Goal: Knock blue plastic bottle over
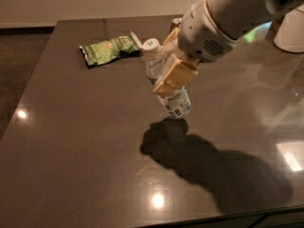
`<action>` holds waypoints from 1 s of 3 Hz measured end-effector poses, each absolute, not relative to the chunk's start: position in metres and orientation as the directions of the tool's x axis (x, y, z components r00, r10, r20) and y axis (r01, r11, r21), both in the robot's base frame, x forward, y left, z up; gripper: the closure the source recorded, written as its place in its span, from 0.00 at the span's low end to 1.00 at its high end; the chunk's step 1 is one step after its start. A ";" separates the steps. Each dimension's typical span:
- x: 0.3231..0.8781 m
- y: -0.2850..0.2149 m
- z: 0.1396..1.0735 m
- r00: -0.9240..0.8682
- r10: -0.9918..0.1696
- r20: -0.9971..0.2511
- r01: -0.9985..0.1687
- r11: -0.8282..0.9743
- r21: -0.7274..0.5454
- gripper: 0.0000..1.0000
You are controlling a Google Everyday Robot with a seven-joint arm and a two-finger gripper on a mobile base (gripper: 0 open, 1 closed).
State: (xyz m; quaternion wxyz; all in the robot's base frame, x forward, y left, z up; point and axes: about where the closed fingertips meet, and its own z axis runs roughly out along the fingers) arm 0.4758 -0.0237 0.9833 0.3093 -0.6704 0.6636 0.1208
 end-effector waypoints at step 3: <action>0.478 -0.025 0.940 0.162 -0.949 -0.270 -0.952 -0.078 -0.295 0.84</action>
Offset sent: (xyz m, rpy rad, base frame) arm 0.0034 -0.0064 -0.0496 -0.3904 -0.0553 0.0713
